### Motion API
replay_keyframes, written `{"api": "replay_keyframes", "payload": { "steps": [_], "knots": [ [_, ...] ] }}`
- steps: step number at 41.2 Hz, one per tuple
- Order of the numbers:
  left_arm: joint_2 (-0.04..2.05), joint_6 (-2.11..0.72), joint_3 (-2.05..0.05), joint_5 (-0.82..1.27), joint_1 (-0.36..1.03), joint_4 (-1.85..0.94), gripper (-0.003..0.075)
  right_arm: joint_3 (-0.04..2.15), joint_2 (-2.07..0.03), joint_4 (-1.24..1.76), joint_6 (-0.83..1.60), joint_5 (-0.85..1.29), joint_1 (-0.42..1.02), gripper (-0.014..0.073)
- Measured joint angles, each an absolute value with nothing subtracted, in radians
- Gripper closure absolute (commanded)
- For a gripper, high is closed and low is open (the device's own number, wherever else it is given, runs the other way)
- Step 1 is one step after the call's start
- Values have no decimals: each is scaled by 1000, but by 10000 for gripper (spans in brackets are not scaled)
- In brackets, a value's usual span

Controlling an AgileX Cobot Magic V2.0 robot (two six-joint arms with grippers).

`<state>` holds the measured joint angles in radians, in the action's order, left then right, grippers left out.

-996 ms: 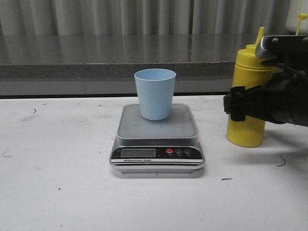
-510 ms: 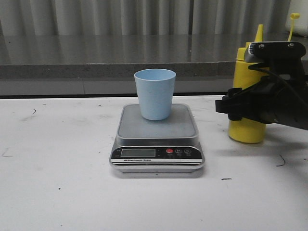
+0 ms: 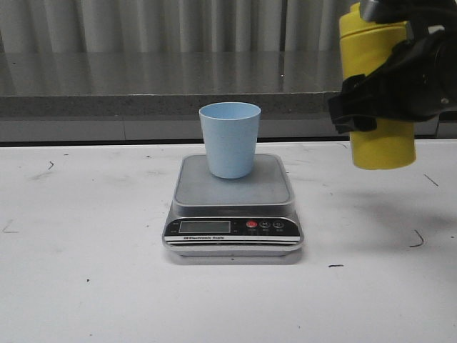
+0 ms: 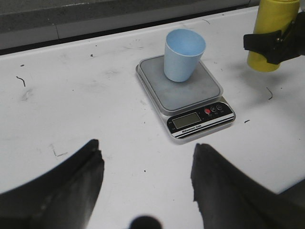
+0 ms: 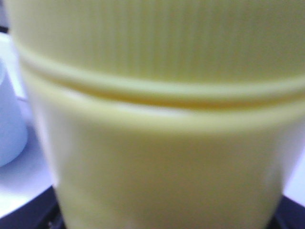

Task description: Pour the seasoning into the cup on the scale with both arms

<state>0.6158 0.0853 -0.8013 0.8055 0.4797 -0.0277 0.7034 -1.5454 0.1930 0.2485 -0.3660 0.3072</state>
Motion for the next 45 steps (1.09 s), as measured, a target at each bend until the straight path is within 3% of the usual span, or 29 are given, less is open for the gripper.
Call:
{"api": "replay_keyframes", "payload": {
  "steps": [12, 26, 45],
  "knots": [
    [616, 85, -801, 805, 480, -28, 313, 967, -1490, 95, 537, 195, 307, 180],
    [616, 85, -801, 805, 480, -28, 313, 1280, -1651, -255, 571, 617, 370, 180],
    [616, 85, -801, 805, 480, -28, 313, 1357, -1779, -790, 471, 737, 476, 180]
  ]
}}
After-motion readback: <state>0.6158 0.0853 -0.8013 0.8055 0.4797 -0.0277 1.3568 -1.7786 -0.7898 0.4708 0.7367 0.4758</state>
